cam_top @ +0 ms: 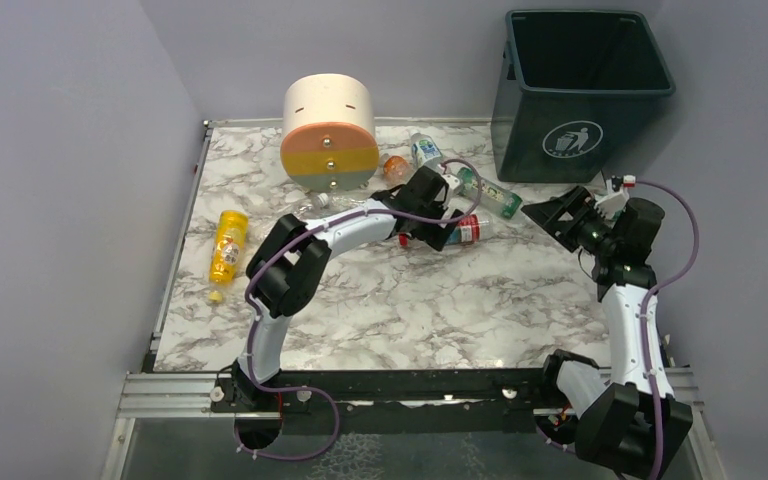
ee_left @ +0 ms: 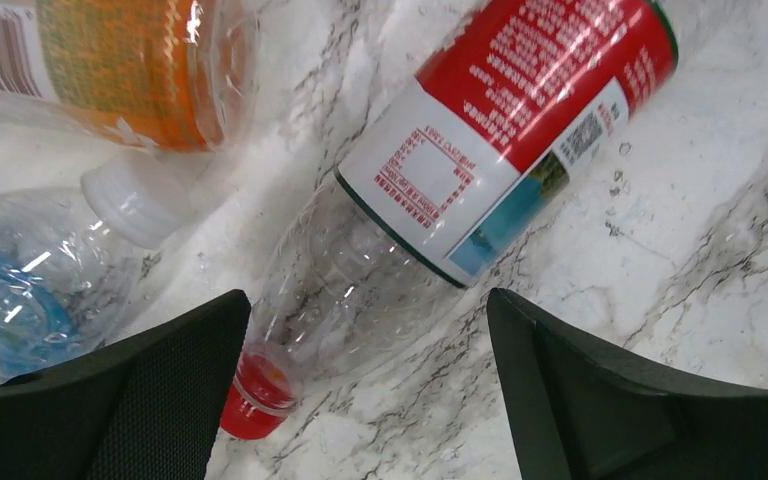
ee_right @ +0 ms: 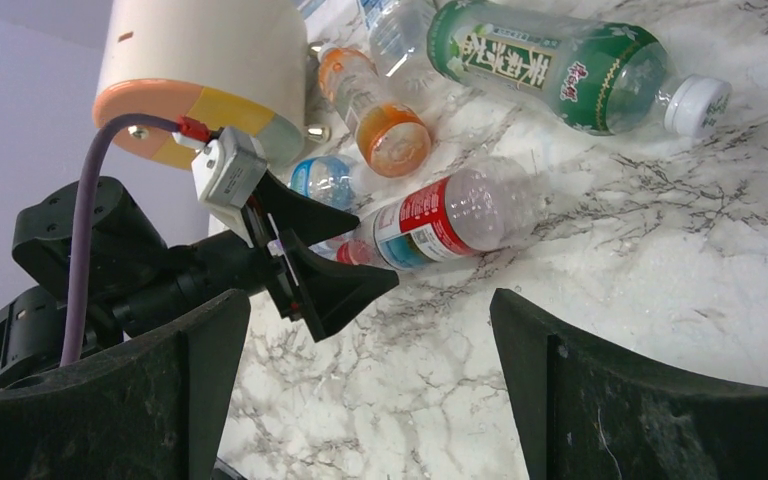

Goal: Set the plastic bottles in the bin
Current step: Pick up the plastic bottle at the center of the board.

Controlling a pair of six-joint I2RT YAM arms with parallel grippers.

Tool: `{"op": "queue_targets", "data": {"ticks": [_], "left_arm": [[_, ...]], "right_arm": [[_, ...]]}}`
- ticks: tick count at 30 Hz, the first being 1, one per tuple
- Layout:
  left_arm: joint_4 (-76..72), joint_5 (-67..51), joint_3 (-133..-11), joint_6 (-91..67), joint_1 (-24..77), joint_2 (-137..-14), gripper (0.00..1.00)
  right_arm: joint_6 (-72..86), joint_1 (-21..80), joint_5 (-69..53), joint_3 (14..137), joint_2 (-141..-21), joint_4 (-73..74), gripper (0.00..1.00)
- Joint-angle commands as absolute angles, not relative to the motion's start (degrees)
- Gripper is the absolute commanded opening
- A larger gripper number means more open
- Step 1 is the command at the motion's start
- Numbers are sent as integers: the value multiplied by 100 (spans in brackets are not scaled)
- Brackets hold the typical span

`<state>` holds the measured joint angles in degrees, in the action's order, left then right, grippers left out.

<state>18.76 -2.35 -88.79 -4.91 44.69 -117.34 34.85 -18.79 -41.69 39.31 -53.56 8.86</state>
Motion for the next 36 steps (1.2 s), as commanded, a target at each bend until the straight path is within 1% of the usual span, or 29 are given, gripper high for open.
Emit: {"op": "queue_targets", "data": {"ticks": [1, 11, 14, 19, 22, 23, 27, 29, 32, 36], "left_arm": [[1794, -546, -8662, -598, 4465, -11607, 94], [1713, -632, -7961, -936, 4712, -11069, 93], [1660, -572, -7787, -998, 4840, -10927, 92], [1631, -522, -7533, -1045, 4956, -10751, 79], [1609, -486, -7456, -1046, 4960, -10727, 66], [1610, -454, -7446, -1046, 4962, -10754, 65], [1594, -355, -7431, -1088, 4962, -10854, 64], [1591, -330, -7472, -1102, 4964, -10906, 59], [1582, -325, -7543, -1107, 4961, -10986, 55], [1582, -352, -7617, -1107, 4959, -11098, 45]], "right_arm": [[3384, -1863, -4328, 3769, -5413, 690, 93], [3379, -1805, -4283, 3460, -5679, 417, 93], [3427, -1730, -4249, 3377, -5781, 282, 93], [3460, -1552, -4125, 3314, -5858, 187, 93], [3497, -1483, -4101, 3273, -5899, 112, 93], [3510, -1464, -4091, 3258, -5910, 95, 93], [3516, -1416, -4063, 3218, -5916, 72, 93], [3503, -1398, -4048, 3211, -5902, 87, 93], [3498, -1380, -4028, 3207, -5889, 108, 93], [3507, -1349, -4012, 3195, -5922, 80, 93]]}}
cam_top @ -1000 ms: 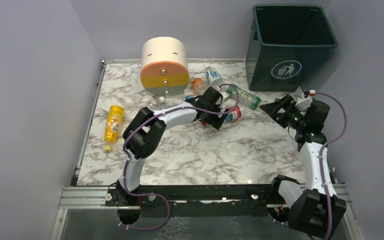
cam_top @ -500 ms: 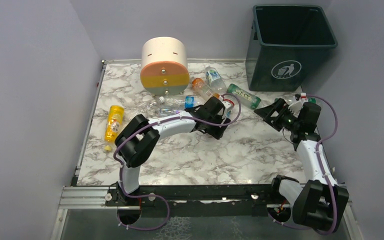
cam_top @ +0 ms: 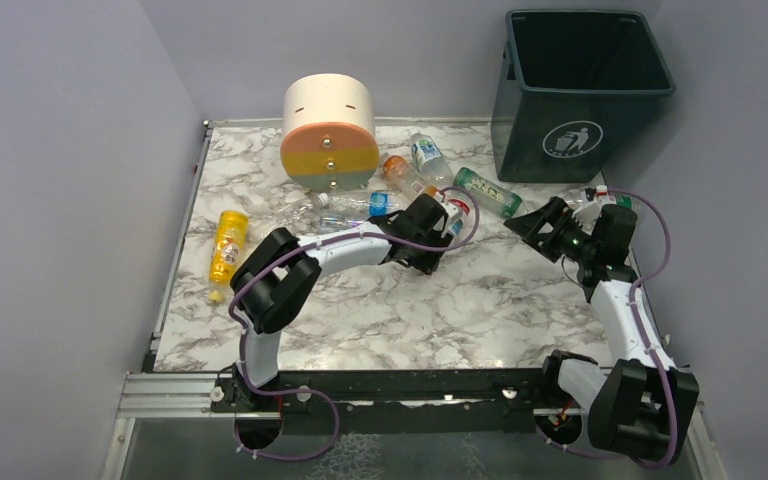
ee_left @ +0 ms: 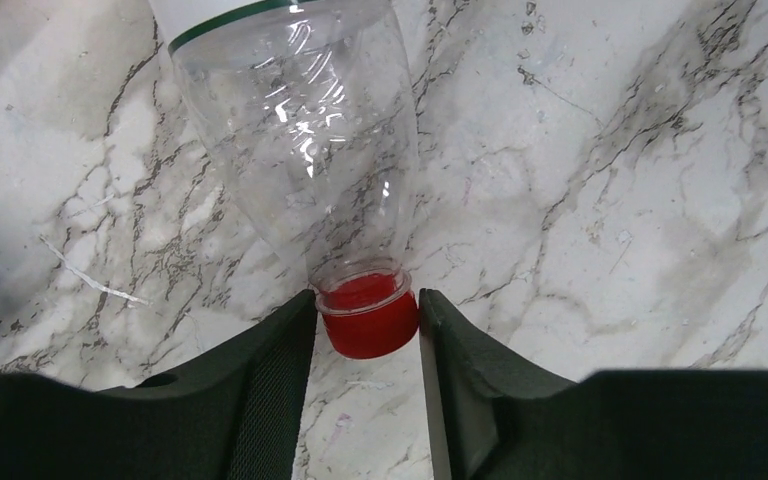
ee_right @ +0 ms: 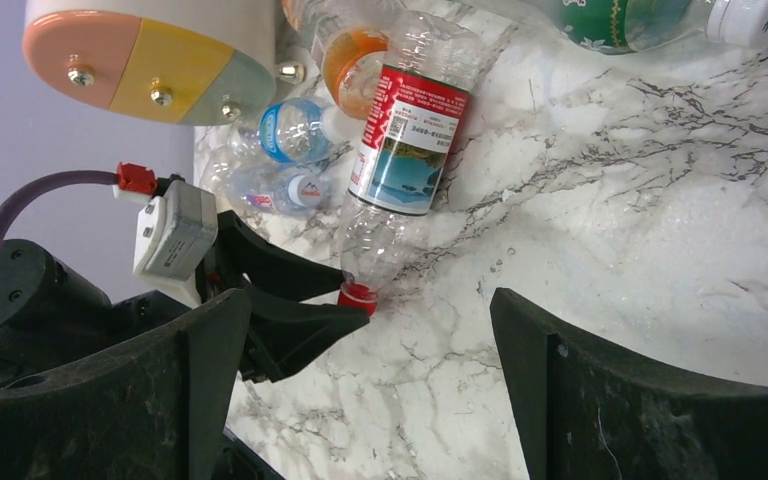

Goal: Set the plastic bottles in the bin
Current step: Pick up the plastic bottle at the center of the board.

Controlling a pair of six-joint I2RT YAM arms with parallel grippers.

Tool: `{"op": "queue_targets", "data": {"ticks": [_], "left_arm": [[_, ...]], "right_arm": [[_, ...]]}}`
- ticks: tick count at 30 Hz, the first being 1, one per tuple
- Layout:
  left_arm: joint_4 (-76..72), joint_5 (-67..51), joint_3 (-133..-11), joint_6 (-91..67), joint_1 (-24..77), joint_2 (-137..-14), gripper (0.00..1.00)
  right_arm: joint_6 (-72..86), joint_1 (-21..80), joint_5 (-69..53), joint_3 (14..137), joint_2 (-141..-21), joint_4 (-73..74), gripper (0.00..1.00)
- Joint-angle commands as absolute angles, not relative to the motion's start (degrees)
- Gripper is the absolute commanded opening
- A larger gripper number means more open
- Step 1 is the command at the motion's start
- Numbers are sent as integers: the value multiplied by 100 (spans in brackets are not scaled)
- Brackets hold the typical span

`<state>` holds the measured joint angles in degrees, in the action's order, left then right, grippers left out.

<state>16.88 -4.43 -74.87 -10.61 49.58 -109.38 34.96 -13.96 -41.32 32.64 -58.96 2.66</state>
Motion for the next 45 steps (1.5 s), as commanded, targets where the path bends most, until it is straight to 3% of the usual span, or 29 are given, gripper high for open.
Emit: {"op": "queue_targets", "data": {"ticks": [1, 5, 10, 30, 45], "left_arm": [[1583, -352, -7621, -1107, 4965, -11124, 43], [1589, -360, -7590, -1122, 4962, -11137, 33], [1586, -406, -7441, -1189, 4965, -11016, 29], [1461, -277, -6399, -1626, 5563, -9213, 29], [1408, -135, -6399, -1800, 5762, -9044, 29]], "right_arm": [[3507, -1345, -4008, 3188, -5928, 72, 93], [3498, -1327, -3992, 3181, -5947, 61, 93], [3515, -1302, -3994, 3131, -6004, -22, 93], [3684, -534, -3606, 3076, -6440, -307, 93], [3974, -169, -3723, 2911, -7151, -388, 92]]}}
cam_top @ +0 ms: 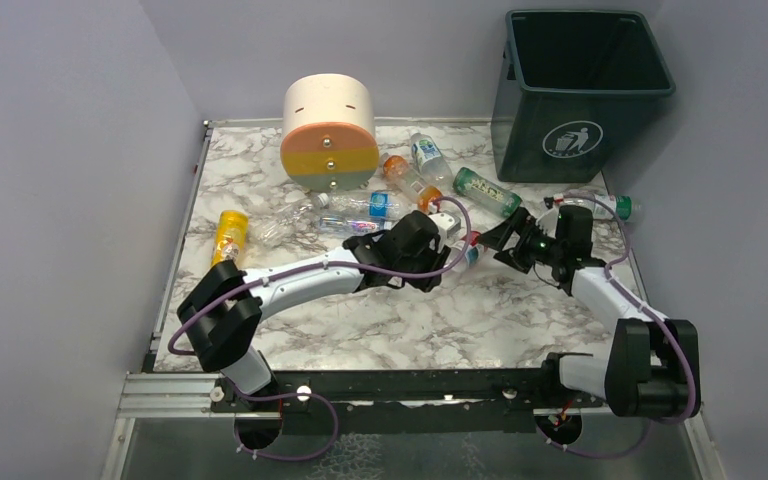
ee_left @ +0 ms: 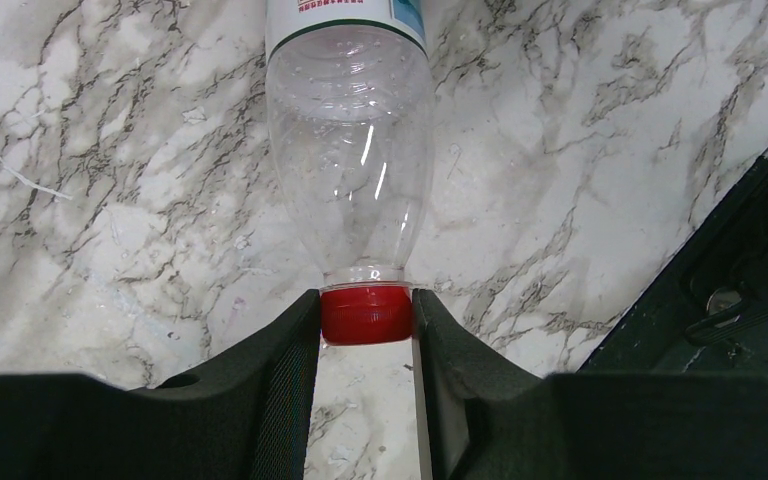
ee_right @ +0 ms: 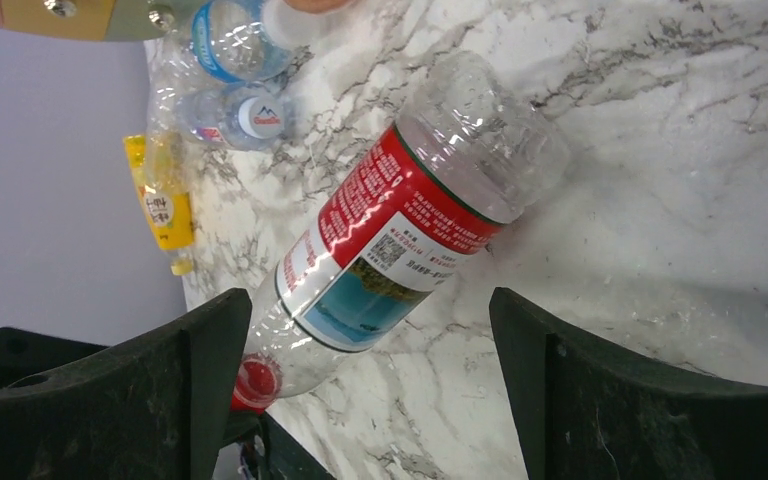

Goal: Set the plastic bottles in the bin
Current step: Pick up the plastic bottle at the center of the board.

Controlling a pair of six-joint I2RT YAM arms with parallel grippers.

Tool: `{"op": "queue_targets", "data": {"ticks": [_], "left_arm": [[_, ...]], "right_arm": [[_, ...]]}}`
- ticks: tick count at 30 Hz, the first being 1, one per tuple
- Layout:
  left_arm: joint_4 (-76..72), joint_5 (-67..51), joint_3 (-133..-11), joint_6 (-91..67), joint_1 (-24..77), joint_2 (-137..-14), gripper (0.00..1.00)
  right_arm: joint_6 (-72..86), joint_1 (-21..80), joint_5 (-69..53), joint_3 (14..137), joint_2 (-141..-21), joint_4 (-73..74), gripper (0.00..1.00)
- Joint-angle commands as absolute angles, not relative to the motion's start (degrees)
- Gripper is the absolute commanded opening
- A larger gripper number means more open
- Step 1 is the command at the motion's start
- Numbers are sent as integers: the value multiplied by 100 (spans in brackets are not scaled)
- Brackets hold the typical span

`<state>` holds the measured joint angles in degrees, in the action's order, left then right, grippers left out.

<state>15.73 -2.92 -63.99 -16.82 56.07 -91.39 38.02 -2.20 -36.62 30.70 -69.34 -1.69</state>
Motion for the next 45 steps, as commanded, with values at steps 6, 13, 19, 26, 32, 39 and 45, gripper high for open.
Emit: {"op": "queue_targets", "data": {"ticks": [6, 13, 19, 26, 32, 39, 45], "left_arm": [[1408, -49, -6425, -1886, 5925, -8997, 29], [1383, -74, -6425, -1975, 6072, -8912, 29], [1356, -80, -6429, -2016, 6141, -8799, 29], [1339, -198, -6493, -2108, 6227, -8814, 29], [1244, -263, -6396, -2266, 6467, -8754, 29], [1108, -324, -6314, -2371, 6662, -8877, 31], [1120, -280, -6322, -2349, 6704, -8882, 44]], "right_arm": [[4178, -43, -3744, 2835, -7408, -661, 92], [4373, 99, -3777, 2957, -7760, -834, 93], [4419, 166, -3771, 3091, -7907, -839, 93], [4434, 174, -3762, 3218, -7963, -826, 88], [4523, 176, -3830, 3304, -8031, -959, 78], [4630, 176, -3923, 3319, -7943, -1080, 59], [4615, 176, -3894, 3324, -7719, -966, 53]]}}
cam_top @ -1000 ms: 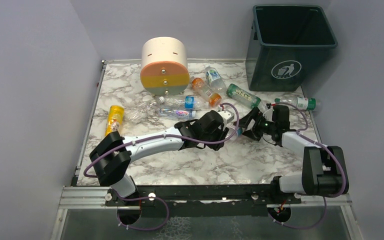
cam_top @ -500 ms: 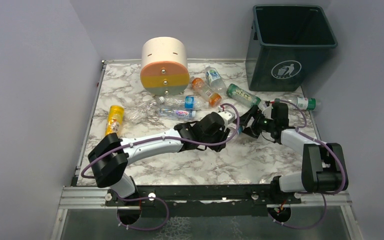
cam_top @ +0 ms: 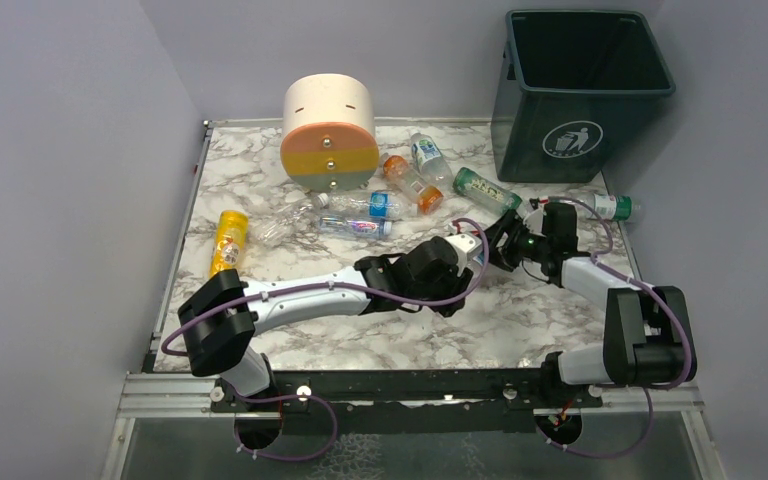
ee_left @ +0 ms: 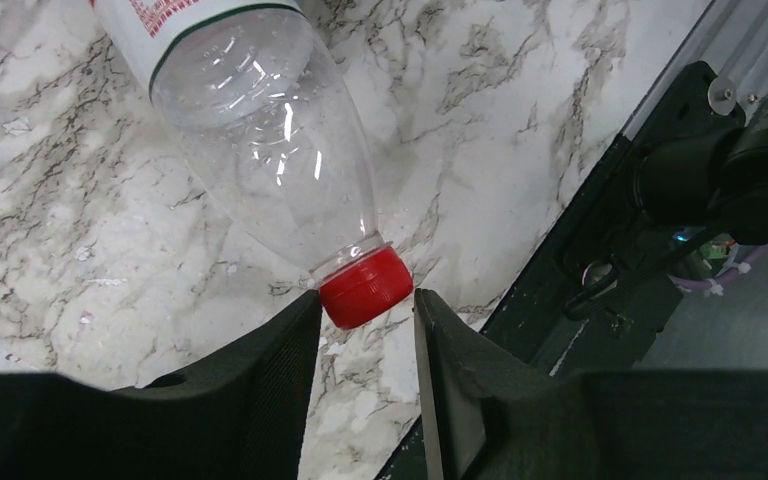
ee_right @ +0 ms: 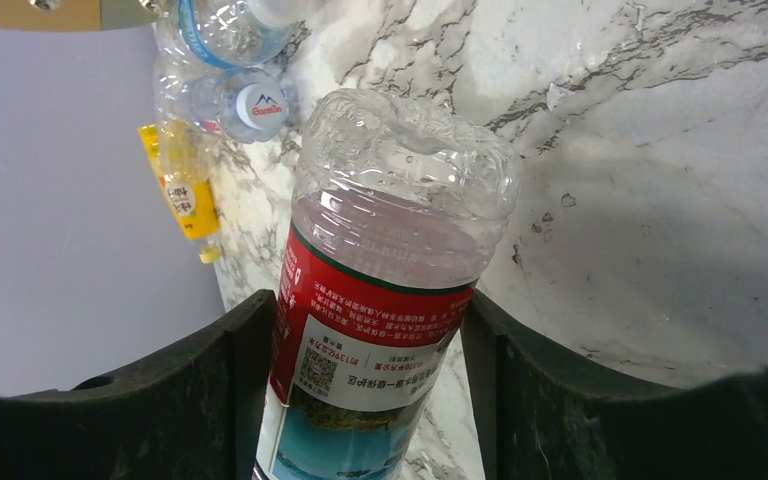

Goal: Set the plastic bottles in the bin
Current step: Pick up the plastic bottle at the center of the board.

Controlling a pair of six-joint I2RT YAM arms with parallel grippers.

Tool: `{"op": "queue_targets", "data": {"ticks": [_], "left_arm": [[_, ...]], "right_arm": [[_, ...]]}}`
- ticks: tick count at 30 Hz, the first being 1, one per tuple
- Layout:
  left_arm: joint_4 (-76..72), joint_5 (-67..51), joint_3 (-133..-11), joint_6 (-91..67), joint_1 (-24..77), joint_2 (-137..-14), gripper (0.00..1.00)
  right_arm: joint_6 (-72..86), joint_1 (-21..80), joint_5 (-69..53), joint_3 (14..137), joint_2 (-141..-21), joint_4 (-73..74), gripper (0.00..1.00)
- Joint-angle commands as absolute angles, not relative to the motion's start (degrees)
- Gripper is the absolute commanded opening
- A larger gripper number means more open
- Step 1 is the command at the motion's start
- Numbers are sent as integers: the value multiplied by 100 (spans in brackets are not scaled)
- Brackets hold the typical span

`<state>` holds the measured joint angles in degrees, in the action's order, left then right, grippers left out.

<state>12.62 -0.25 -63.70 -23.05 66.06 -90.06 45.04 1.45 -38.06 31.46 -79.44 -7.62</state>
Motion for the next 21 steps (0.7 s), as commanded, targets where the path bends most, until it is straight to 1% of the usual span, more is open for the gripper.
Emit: {"op": "queue_targets", "data": {"ticks": [1, 4, 7, 11, 15, 16, 18, 21], "left_arm": [[1124, -266, -6320, -2339, 6699, -8866, 47], [1161, -225, -6323, -2301, 6706, -8834, 52], [1222, -169, -6337, -2265, 6701, -8818, 55], [1367, -95, -6444, -2260, 6702, -8636, 62], [1637, -113, -6701, -2276, 6705, -8357, 71], [1694, -76, -6756, -2259, 6699, -8281, 75], [1807, 13, -6825, -2194, 6703, -8154, 88], [1994, 120, -6936, -2130, 6705, -7940, 99]], "right_arm": [[4607, 171, -3886, 3316, -7679, -940, 53], [4617, 176, -3876, 3299, -7545, -908, 50], [4619, 176, -3863, 3318, -7439, -865, 49], [4458, 176, -3698, 3438, -7225, -563, 49], [4170, 171, -3418, 3702, -7021, -114, 49], [4114, 175, -3340, 3776, -6979, -12, 49], [4011, 176, -3173, 3953, -6896, 152, 49], [3833, 176, -2967, 4322, -6796, 517, 49]]}}
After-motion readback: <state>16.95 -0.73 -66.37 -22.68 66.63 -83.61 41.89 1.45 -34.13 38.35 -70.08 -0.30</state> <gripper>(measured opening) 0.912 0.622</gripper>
